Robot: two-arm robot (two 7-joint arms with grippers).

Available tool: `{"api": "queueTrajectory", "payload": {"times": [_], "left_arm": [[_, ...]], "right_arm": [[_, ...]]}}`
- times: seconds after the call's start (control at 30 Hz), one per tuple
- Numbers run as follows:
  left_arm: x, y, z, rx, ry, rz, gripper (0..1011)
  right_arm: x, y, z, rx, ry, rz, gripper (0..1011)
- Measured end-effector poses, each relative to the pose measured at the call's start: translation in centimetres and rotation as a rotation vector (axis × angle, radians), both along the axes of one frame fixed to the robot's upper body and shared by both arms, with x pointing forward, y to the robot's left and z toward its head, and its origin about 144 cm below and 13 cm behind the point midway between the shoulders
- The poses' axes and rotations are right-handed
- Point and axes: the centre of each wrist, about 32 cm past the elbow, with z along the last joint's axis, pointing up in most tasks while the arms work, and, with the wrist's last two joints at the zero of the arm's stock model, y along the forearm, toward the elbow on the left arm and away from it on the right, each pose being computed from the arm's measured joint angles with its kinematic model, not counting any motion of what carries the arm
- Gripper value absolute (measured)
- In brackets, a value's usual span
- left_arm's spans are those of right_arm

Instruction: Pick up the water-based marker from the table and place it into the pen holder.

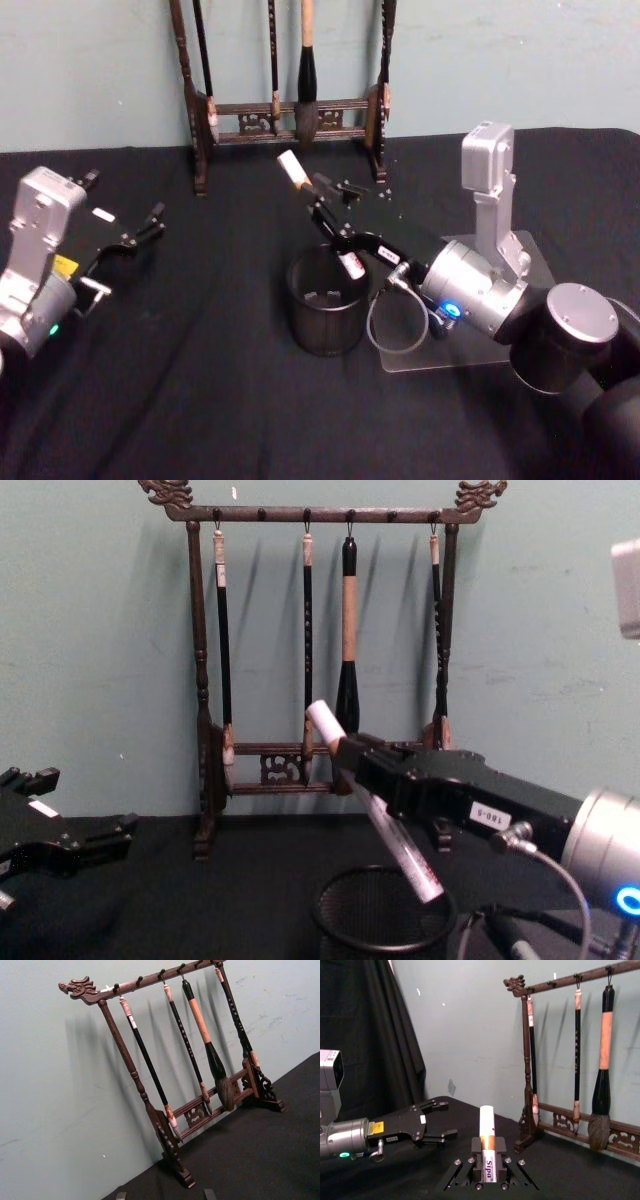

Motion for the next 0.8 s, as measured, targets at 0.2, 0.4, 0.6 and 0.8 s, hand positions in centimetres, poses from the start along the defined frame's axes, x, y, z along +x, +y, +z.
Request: {"api": "queueTrajectory", "payload": {"times": [0.2, 0.4, 0.6, 0.8], "left_arm": [[0.0, 0.0, 0.0, 0.0, 0.0, 0.0, 1001], [0.0, 0.0, 0.0, 0.0, 0.0, 0.0, 1001], [0.0, 0.0, 0.0, 0.0, 0.0, 0.0, 1001], [0.0, 0.0, 0.0, 0.0, 0.0, 0.0, 1001]], "right_arm": [[0.0, 0.14, -0.26, -0.005, 0.013, 0.003, 165], [0.0, 0.28, -0.41, -0.012, 0.022, 0.004, 164], [-0.04, 0.36, -0.46, -0.018, 0.024, 0.0, 165], [-0.03, 0.34, -0.45, -0.018, 0.024, 0.0, 165]]}}
